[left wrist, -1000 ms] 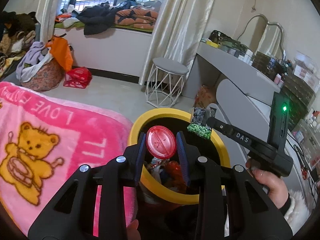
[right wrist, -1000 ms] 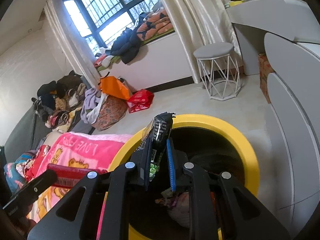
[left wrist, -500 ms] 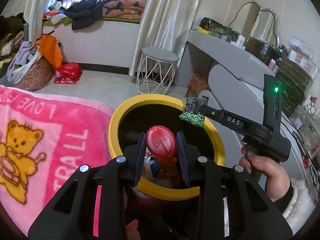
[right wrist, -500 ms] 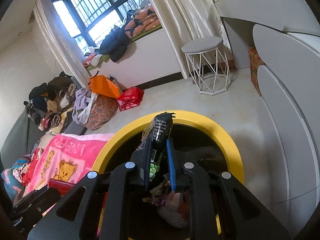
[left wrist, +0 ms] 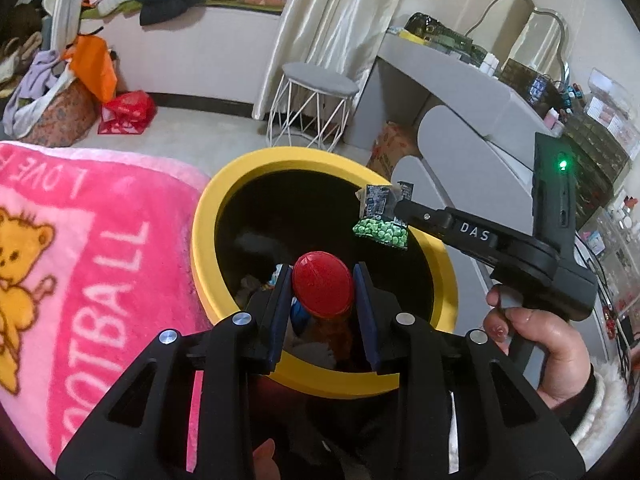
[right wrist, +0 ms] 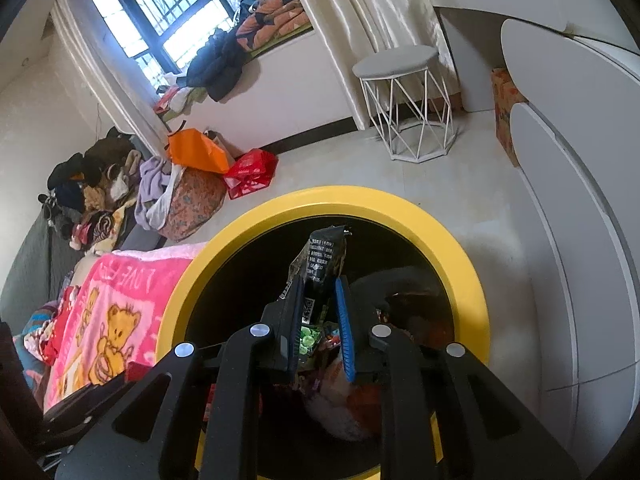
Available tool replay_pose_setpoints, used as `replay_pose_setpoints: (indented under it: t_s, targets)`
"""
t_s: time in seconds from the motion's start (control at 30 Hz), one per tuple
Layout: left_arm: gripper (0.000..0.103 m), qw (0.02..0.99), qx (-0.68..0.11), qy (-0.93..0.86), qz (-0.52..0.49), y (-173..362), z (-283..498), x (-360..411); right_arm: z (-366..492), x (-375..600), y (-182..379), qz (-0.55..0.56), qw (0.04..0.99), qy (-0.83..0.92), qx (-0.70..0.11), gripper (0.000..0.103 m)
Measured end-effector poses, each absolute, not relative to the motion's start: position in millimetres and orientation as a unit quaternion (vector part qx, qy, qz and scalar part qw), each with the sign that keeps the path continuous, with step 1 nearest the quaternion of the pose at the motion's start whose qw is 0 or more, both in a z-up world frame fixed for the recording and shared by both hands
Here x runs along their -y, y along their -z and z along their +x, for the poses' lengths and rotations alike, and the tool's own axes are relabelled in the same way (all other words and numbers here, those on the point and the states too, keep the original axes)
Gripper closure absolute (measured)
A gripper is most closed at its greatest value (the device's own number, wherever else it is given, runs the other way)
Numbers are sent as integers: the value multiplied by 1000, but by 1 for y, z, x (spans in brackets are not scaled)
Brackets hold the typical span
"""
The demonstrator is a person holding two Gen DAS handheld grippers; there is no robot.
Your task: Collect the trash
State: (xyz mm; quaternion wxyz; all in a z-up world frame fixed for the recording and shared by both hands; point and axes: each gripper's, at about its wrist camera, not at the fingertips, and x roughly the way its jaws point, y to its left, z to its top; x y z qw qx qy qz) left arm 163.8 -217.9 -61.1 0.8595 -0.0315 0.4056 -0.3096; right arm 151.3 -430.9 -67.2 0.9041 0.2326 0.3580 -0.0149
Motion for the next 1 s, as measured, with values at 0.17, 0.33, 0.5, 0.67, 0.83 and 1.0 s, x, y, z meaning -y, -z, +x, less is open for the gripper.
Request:
replay_pose_setpoints:
  t_s: [0.17,0.33,0.5,0.67,0.83,1.0]
  targets:
    - [78,857,-412,309,-21,66,169,223,153,431,70,234,900,13,-368,80]
    - [57,857,-419,299,-23,67,175,221,153,430,70,234,899,13,-370,69]
    - [24,864,-420,277,-25,62,176,213,150,429,69,229,901,12,-369,56]
    - [10,875,-413,251,-28,53,173,201,142,425,60,216,906,13,-364,40]
    - [10,882,-407,235,-40,46,168,187,130,418,49,203,913,14,-354,26]
    - [10,892,-399,208,-45,40,160,169,115,407,38,183,921,9,-344,20]
